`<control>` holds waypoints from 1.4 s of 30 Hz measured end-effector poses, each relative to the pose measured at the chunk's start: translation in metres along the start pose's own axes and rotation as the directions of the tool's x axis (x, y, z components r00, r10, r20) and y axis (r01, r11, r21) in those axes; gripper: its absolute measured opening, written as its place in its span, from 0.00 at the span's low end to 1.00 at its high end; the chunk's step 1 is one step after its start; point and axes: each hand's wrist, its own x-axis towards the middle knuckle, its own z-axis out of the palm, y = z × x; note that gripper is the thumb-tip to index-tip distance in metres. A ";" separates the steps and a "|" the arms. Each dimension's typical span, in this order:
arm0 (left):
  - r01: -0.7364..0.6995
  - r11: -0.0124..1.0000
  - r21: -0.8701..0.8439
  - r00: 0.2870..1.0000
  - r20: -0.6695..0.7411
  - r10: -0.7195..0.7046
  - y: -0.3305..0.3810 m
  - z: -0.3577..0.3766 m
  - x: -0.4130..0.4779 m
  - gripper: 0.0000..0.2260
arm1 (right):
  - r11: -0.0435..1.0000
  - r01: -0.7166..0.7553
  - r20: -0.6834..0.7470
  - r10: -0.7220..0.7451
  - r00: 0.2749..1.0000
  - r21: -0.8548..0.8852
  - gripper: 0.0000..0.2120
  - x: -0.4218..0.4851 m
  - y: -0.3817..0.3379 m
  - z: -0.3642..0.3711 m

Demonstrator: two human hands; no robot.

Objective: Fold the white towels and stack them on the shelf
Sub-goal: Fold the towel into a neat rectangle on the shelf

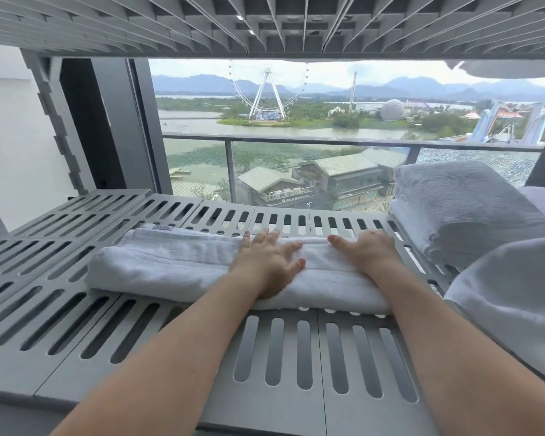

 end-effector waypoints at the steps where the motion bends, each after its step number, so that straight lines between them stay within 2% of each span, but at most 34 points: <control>1: 0.026 1.000 0.014 0.996 -0.082 -0.025 0.001 0.001 -0.002 0.29 | 1.000 -0.011 0.016 0.011 1.000 -0.022 0.45 0.001 0.001 0.000; 4: 0.119 0.989 0.093 0.944 -0.318 -0.084 0.005 0.000 -0.012 0.24 | 0.996 0.027 0.021 -0.026 0.999 -0.088 0.47 0.001 0.005 -0.004; 7: 0.166 0.979 0.122 0.917 -0.384 -0.107 0.005 -0.004 -0.021 0.19 | 0.998 0.042 -0.011 -0.043 0.999 -0.036 0.45 0.001 0.011 -0.008; 10: 0.208 0.977 0.051 0.936 -0.300 -0.184 0.004 -0.007 -0.028 0.22 | 0.989 0.098 -0.040 -0.095 0.995 0.113 0.39 0.000 0.010 -0.013; 14: 0.248 0.969 -0.006 0.968 -0.025 -0.248 0.001 -0.001 -0.038 0.28 | 0.940 0.107 0.005 -0.115 0.993 0.323 0.37 -0.005 0.005 -0.022; 18: 0.285 0.959 0.003 0.959 0.013 -0.285 0.002 0.005 -0.037 0.29 | 0.895 0.088 0.036 -0.115 0.993 0.437 0.40 -0.018 0.005 -0.028; 20: 0.292 0.956 0.005 0.956 0.005 -0.292 0.004 0.005 -0.036 0.30 | 0.801 0.063 0.095 -0.147 0.984 0.595 0.34 -0.026 0.003 -0.030; 22: 0.301 0.954 0.009 0.954 -0.002 -0.301 0.004 0.005 -0.037 0.30 | 0.590 -0.037 0.184 -0.191 0.964 0.807 0.23 -0.032 0.007 -0.032; 23: 0.309 0.951 0.012 0.951 -0.008 -0.309 0.005 0.005 -0.037 0.30 | 0.501 -0.094 0.228 -0.214 0.950 0.860 0.20 -0.033 0.010 -0.034; 24: 0.318 0.948 0.015 0.948 -0.013 -0.318 0.005 0.005 -0.038 0.30 | 0.486 -0.130 0.264 -0.219 0.939 0.864 0.20 -0.035 0.014 -0.033; 26: 0.338 0.941 0.016 0.941 -0.018 -0.338 0.006 0.005 -0.038 0.29 | 0.572 -0.182 0.291 -0.104 0.951 0.800 0.18 -0.037 0.019 -0.033; 28: 0.353 0.936 0.019 0.936 -0.022 -0.352 0.008 0.005 -0.038 0.29 | 0.676 -0.217 0.240 0.061 0.969 0.704 0.21 -0.042 0.024 -0.034; 29: 0.354 0.935 0.021 0.935 -0.027 -0.354 0.009 0.005 -0.037 0.29 | 0.696 -0.217 0.221 0.085 0.972 0.685 0.23 -0.042 0.026 -0.034; 32: 0.348 0.937 0.024 0.937 -0.039 -0.347 0.009 0.005 -0.038 0.28 | 0.624 -0.219 0.242 0.049 0.969 0.751 0.25 -0.044 0.028 -0.030; 35: 0.335 0.942 0.025 0.941 -0.060 -0.333 0.009 0.005 -0.041 0.28 | 0.703 -0.166 0.262 -0.030 0.965 0.691 0.31 -0.049 0.021 -0.031; 38: 0.310 0.951 0.018 0.946 -0.109 -0.306 0.010 0.007 -0.044 0.27 | 0.742 -0.108 0.255 -0.086 0.963 0.662 0.28 -0.048 0.012 -0.029; 40: 0.298 0.955 -0.006 0.945 -0.143 -0.296 0.010 0.007 -0.046 0.26 | 0.665 -0.146 0.251 -0.065 0.966 0.733 0.22 -0.047 0.007 -0.026; 42: 0.293 0.956 -0.029 0.937 -0.192 -0.293 0.011 0.008 -0.049 0.24 | 0.505 -0.256 0.323 -0.047 0.945 0.824 0.21 -0.048 0.002 -0.027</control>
